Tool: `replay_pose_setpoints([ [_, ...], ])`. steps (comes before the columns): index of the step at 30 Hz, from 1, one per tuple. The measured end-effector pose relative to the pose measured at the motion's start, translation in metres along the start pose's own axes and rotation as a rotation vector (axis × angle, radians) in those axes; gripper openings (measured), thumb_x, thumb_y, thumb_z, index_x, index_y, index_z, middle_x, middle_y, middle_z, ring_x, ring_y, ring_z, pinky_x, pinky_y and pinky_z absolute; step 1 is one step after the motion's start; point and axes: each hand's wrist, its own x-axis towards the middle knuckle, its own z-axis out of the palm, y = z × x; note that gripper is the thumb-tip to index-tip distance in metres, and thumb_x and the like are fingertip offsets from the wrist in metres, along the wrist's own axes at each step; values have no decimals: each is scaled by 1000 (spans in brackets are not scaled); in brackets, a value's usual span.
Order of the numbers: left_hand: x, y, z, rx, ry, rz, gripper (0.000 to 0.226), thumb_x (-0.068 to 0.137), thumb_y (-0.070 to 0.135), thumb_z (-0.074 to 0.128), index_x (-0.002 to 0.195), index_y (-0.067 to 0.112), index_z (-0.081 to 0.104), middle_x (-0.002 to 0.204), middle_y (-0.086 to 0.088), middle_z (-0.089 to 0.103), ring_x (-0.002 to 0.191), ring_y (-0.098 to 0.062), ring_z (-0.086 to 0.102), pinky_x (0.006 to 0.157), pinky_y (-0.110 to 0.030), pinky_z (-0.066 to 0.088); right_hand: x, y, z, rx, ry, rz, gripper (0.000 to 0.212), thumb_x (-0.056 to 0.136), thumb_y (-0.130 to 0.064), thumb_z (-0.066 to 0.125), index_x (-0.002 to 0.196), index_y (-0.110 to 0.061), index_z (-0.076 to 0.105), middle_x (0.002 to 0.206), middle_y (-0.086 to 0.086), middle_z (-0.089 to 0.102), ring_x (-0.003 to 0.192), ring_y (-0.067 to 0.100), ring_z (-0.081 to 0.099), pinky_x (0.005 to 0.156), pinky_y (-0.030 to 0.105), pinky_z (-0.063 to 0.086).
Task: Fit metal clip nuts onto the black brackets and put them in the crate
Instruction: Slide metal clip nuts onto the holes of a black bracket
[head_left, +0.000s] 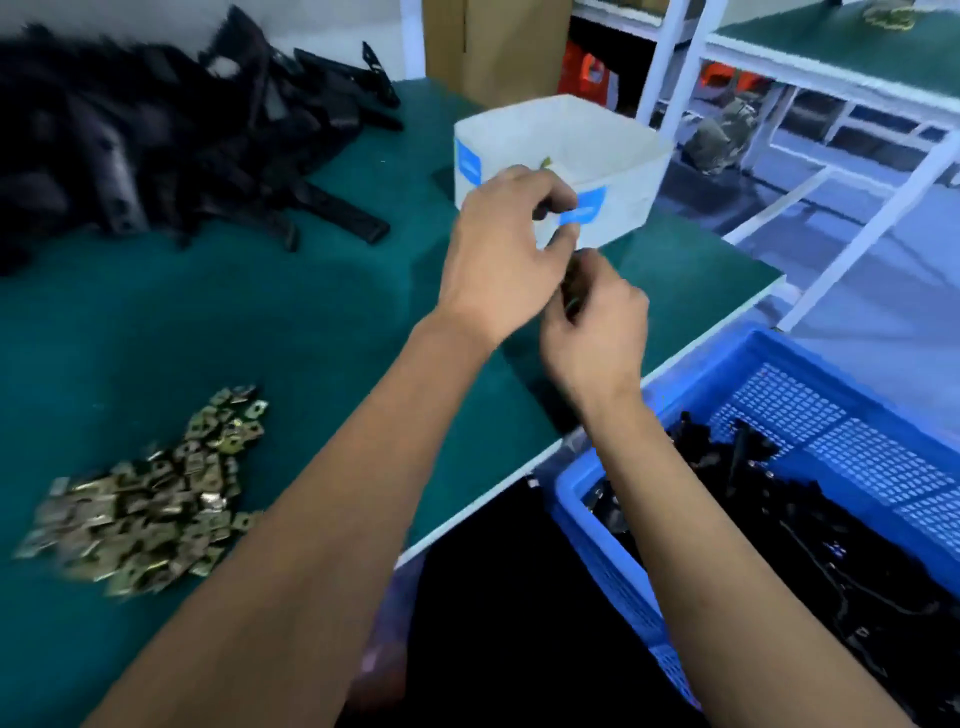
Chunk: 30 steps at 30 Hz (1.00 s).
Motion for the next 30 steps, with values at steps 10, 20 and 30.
replay_pose_setpoints([
  [10,-77,-127,-212,314,376,-481,15,87,19,73,102,18,73,97,9,71,88,-9,67,86,-19,51,-5,-159,180,-232,-669,-404,40,88,-16,69,127,-15,61,126,16,56,120,37,51,101,39,44],
  [20,-123,-175,-276,145,709,-713,12,83,21,68,95,18,71,89,2,71,85,-18,71,80,-44,62,-8,-212,284,-200,-690,-259,62,93,-23,69,148,-35,43,144,12,28,131,32,31,69,31,43],
  [30,-123,-186,-276,46,738,-767,11,77,29,65,87,25,71,84,2,73,81,-22,73,78,-48,62,-3,-212,290,190,-595,-4,31,93,-22,75,123,-25,74,120,-1,71,113,18,65,99,33,55],
])
